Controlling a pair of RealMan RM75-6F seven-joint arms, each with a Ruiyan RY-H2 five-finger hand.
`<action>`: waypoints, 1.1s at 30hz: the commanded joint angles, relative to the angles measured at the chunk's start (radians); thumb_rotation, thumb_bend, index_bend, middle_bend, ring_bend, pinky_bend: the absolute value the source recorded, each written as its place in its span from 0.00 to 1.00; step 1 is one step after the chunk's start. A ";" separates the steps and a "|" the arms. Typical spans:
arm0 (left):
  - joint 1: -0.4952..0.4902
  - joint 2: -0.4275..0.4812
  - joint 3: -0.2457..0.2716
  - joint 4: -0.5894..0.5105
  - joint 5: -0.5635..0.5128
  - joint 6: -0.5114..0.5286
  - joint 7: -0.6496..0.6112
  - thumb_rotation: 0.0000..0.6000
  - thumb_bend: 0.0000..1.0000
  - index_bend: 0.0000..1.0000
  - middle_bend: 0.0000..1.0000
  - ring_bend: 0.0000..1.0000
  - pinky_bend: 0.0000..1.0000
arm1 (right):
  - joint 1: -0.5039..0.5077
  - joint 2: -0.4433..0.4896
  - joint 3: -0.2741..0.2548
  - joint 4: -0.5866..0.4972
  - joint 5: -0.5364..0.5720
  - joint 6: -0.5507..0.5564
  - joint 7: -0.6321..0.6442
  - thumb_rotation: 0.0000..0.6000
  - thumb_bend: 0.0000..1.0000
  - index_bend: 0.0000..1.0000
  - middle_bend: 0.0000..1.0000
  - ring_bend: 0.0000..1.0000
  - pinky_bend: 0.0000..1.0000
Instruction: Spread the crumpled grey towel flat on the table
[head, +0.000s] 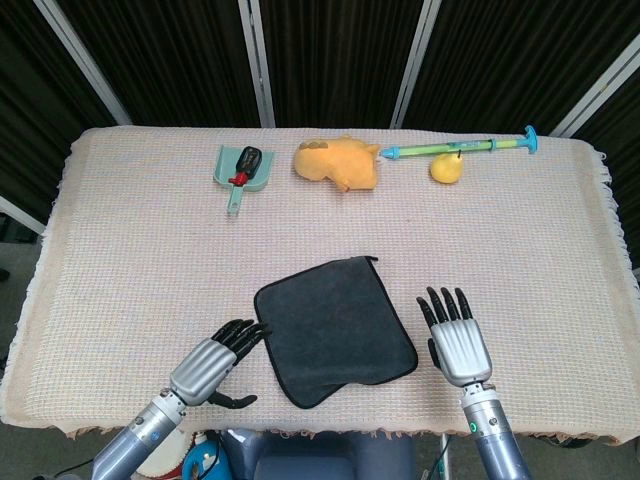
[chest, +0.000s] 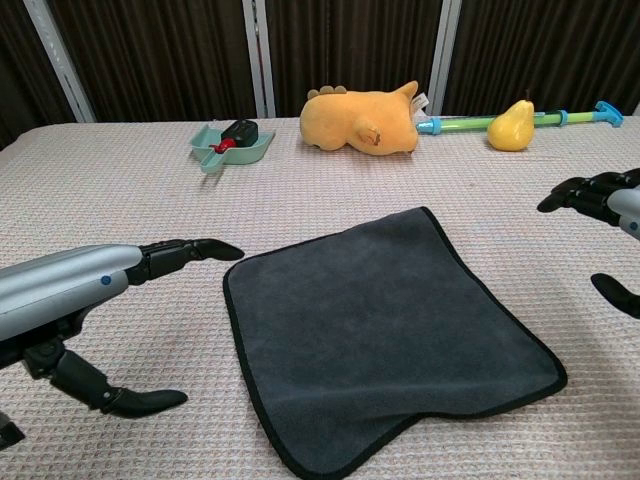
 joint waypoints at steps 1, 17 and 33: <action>-0.061 0.080 0.037 -0.059 0.059 -0.098 -0.083 1.00 0.43 0.05 0.03 0.00 0.06 | 0.001 -0.005 0.003 0.000 0.000 -0.002 0.002 1.00 0.55 0.11 0.08 0.00 0.04; -0.176 0.076 0.065 -0.112 0.055 -0.333 0.045 1.00 0.77 0.06 0.05 0.00 0.07 | -0.008 0.002 0.012 -0.003 -0.022 0.009 0.027 1.00 0.55 0.14 0.08 0.00 0.04; -0.196 -0.016 0.056 -0.094 -0.061 -0.393 0.172 1.00 0.77 0.06 0.06 0.00 0.07 | -0.016 0.020 0.016 0.005 -0.026 0.002 0.060 1.00 0.55 0.14 0.08 0.00 0.04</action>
